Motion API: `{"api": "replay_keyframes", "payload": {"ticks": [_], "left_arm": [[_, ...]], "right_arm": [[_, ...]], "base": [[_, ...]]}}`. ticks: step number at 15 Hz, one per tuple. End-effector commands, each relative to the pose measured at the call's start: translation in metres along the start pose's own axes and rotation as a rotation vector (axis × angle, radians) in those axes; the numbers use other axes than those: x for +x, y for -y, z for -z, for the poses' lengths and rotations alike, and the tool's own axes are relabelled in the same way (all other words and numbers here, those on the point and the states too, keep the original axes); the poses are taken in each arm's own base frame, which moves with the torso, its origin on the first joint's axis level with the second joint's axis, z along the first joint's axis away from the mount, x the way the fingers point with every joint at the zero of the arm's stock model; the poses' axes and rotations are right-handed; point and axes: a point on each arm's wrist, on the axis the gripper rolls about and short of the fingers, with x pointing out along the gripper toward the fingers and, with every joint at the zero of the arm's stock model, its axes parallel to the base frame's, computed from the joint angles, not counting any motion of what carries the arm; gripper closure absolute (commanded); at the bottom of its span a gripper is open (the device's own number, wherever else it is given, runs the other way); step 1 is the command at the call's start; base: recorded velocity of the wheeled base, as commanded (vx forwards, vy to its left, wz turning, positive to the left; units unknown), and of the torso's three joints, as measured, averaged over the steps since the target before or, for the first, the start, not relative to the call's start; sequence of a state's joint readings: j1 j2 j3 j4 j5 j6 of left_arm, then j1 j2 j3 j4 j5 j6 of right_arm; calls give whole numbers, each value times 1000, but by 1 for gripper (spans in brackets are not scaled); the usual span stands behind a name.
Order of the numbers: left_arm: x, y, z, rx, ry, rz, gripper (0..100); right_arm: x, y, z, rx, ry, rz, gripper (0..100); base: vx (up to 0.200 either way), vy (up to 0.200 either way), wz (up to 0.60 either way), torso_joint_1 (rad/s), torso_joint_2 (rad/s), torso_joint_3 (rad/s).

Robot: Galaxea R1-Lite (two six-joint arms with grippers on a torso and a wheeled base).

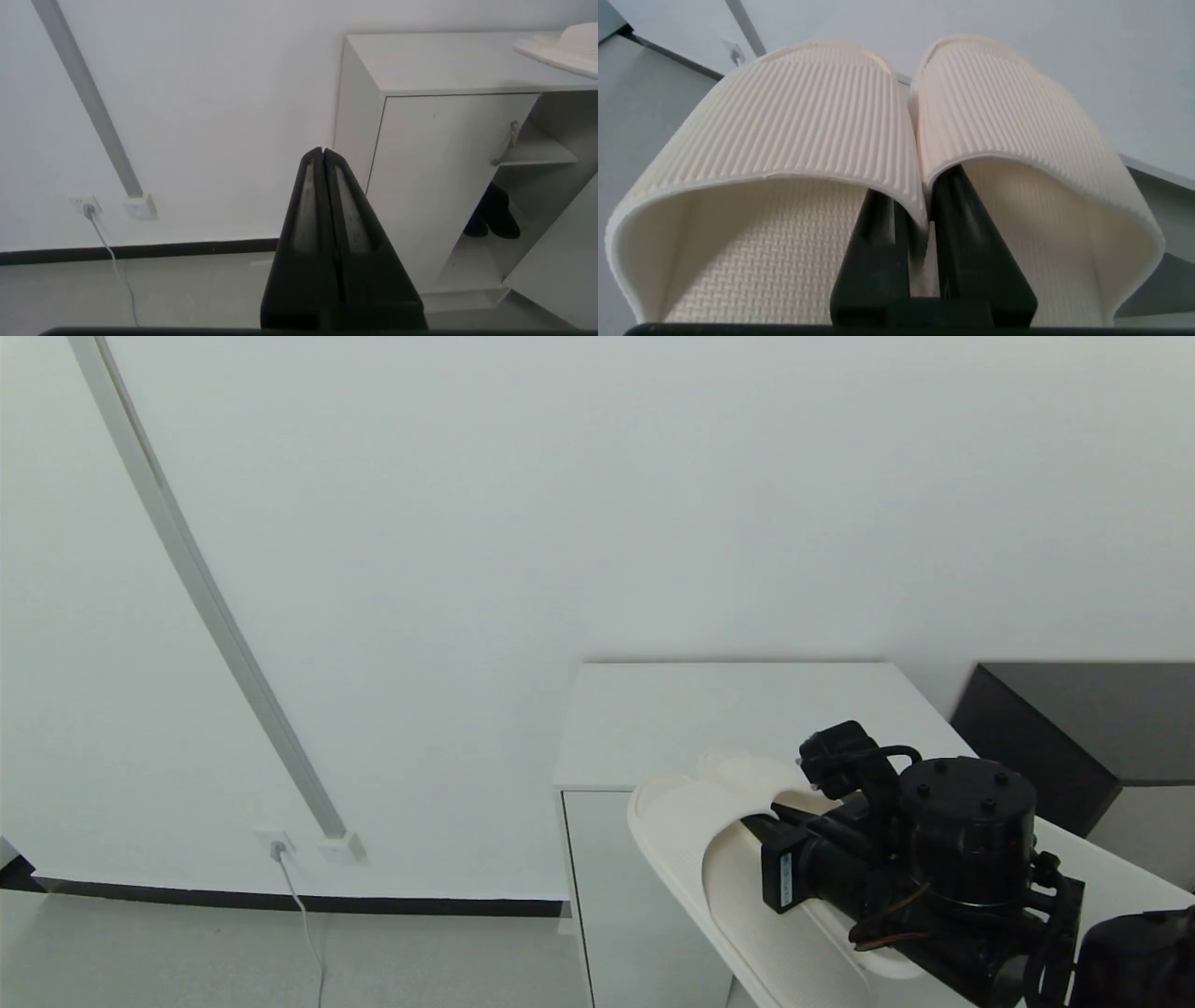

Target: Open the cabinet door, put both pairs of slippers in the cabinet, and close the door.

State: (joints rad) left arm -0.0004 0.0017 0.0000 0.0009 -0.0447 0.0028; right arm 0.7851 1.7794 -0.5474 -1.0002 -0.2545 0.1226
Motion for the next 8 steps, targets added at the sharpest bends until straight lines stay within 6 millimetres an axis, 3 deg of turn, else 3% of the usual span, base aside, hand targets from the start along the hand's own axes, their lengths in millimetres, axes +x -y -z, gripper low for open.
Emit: {"api": "replay_keyframes", "payload": {"ticks": [1, 8], "left_arm": [[0, 0, 0, 0, -1, 1, 100], [0, 0, 0, 0, 1, 1, 100]], "right_arm": [[1, 0, 1, 0, -1, 0, 100], [0, 0, 1, 0, -1, 2, 100]], "base": [[0, -200, 0, -2, -2, 7], [0, -200, 0, 4, 2, 1]]}}
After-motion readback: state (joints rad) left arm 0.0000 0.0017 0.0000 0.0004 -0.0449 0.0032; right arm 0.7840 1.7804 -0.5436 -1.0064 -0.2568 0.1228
